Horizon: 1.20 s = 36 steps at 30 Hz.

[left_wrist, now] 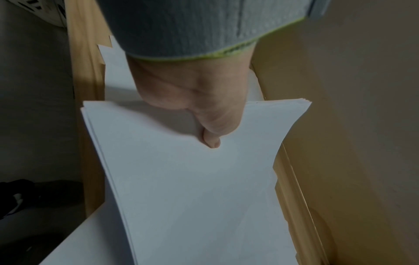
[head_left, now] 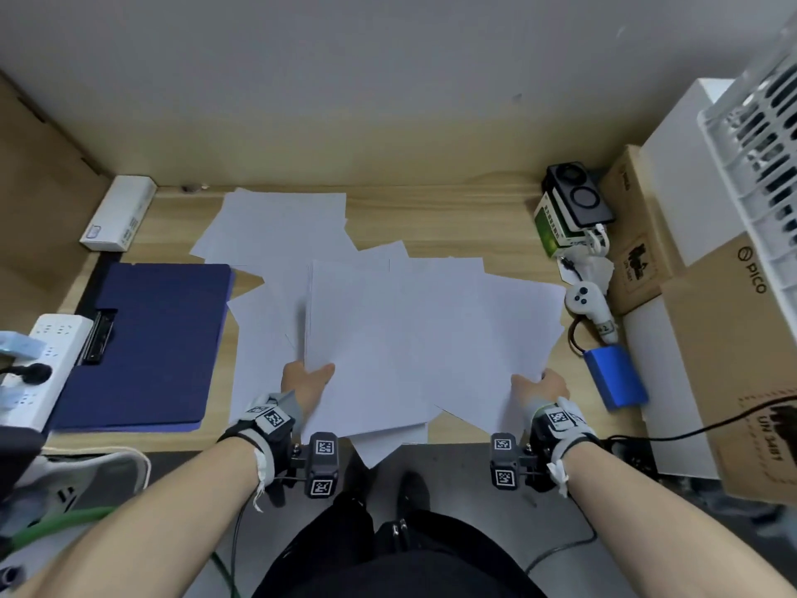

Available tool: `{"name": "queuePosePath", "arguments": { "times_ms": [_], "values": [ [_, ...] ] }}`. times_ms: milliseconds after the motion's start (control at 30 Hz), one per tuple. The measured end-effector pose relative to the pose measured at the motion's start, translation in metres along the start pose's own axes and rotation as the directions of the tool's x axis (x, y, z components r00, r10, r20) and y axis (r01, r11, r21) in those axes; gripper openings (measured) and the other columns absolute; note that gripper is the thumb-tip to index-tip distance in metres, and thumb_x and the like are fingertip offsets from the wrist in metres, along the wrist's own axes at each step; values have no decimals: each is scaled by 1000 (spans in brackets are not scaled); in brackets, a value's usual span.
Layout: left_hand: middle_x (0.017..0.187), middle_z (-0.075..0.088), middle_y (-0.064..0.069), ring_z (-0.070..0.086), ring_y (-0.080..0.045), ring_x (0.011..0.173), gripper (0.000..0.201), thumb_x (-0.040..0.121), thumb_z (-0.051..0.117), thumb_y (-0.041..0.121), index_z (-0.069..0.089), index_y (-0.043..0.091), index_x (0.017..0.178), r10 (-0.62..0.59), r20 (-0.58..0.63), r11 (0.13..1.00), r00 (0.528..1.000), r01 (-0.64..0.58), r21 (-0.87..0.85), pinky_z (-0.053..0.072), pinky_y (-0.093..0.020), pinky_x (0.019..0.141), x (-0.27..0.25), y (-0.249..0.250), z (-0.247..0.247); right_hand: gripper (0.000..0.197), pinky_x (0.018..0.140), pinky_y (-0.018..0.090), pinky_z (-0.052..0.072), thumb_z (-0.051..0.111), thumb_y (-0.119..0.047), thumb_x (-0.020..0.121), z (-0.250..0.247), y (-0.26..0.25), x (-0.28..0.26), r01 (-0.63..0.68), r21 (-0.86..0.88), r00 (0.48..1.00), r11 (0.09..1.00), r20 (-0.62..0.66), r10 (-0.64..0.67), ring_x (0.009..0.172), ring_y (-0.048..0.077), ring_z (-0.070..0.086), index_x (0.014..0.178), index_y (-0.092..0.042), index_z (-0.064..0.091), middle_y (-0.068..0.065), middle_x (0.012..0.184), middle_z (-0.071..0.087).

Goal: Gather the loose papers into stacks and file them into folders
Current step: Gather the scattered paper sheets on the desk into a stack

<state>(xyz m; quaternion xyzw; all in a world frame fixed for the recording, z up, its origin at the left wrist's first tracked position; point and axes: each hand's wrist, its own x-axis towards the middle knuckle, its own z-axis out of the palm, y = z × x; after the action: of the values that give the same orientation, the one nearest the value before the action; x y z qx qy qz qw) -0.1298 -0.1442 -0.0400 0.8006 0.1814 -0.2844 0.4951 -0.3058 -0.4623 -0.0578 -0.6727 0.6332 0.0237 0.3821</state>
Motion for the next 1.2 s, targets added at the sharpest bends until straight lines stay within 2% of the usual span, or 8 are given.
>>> {"name": "queuePosePath", "arguments": {
  "times_ms": [167,367,500,633,767,867,1000,1200],
  "values": [
    [84,64,-8,64,-31,92,13,90,65,17,59,5,89,-25,-22,1000,999,25,6,49,-36,82,8,6,-14,29,54,32,22,54,-9,83,-12,3,13,112,-14,992,994,-51,-113,61,24,31,62,-12,34,9,61,35],
    [80,57,-5,58,-28,90,13,92,61,16,54,7,98,-3,-42,999,999,5,38,43,-32,79,10,19,-20,16,71,33,41,53,-9,90,-24,-18,11,204,193,968,960,-186,-169,72,27,53,84,1,64,20,78,62],
    [93,62,-16,56,-28,81,24,90,63,15,62,-4,105,4,-70,994,998,4,110,41,-31,73,17,34,-24,17,67,34,39,50,-14,92,-38,-52,10,282,235,932,930,-297,-208,69,27,46,79,-7,58,20,75,58],
    [85,64,-11,59,-31,79,27,87,64,17,64,-6,101,5,-46,991,999,1,136,45,-32,71,27,43,-28,20,59,34,29,46,-12,92,-58,-95,3,398,188,880,898,-353,-317,61,26,35,73,-8,45,14,68,44],
    [99,69,-19,64,-35,87,35,84,67,22,65,-6,106,27,-74,991,997,-17,131,49,-35,76,33,54,-32,21,63,31,30,46,-11,96,-82,-143,-6,495,217,823,841,-426,-375,67,26,37,75,-16,46,10,76,47],
    [113,67,-23,61,-45,108,43,76,69,32,66,0,104,21,-75,997,997,-15,79,50,-45,94,37,65,-36,24,63,30,32,45,-13,96,-89,-171,-9,510,266,814,818,-456,-359,66,23,35,73,-20,40,1,69,42],
    [111,68,-21,63,-41,107,37,87,68,25,64,-3,109,111,-67,985,992,-101,138,51,-41,89,39,85,-49,36,53,25,30,44,-7,93,-85,-204,-15,536,363,811,762,-474,-344,63,18,32,64,-26,32,-6,64,35],
    [114,66,-24,63,-41,109,37,85,70,20,62,-5,112,89,-68,991,994,-81,108,52,-43,92,48,88,-72,19,43,15,26,45,-7,94,-73,-214,-23,628,280,772,726,-340,-537,54,17,25,75,-8,41,5,63,30]
  ]
}}
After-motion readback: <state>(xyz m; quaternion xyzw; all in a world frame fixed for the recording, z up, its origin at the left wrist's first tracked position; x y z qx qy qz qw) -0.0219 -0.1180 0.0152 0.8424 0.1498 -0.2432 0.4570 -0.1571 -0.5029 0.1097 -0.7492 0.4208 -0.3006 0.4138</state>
